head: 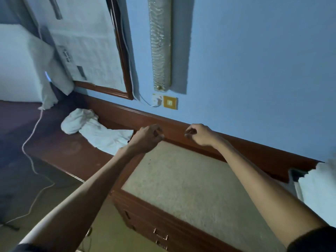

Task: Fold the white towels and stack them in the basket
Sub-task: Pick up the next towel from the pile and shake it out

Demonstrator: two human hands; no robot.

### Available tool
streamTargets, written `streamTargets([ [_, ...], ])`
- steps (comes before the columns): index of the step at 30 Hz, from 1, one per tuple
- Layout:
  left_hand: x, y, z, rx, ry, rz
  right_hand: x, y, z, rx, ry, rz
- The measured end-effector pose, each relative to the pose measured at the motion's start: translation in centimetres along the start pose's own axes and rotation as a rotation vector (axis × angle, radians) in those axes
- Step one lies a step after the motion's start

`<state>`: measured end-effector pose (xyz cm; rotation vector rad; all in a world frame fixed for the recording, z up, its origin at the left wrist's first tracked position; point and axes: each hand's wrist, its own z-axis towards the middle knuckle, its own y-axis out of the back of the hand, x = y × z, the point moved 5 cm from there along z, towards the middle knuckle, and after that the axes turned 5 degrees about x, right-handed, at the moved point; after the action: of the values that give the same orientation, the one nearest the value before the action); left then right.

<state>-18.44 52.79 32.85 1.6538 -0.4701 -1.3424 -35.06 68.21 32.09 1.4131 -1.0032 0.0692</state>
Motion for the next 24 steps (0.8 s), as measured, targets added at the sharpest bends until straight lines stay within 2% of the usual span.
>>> streamTargets([
  [6, 13.6, 6.5, -1.7, -0.017, 0.107, 0.083, 9.6, -9.3, 9.4, 0.123, 0.045, -0.032],
  [11, 23.2, 9.2, -2.6, 0.019, 0.213, 0.049, 14.7, -16.3, 15.7, 0.247, 0.051, -0.081],
  [19, 35.4, 10.8, -0.1, 0.029, 0.386, 0.019, 17.5, -23.0, 26.9, 0.399, 0.032, -0.154],
  [24, 41.1, 12.2, 3.2, 0.056, 0.439, 0.039, 18.5, -25.6, 34.4, 0.456, 0.018, -0.073],
])
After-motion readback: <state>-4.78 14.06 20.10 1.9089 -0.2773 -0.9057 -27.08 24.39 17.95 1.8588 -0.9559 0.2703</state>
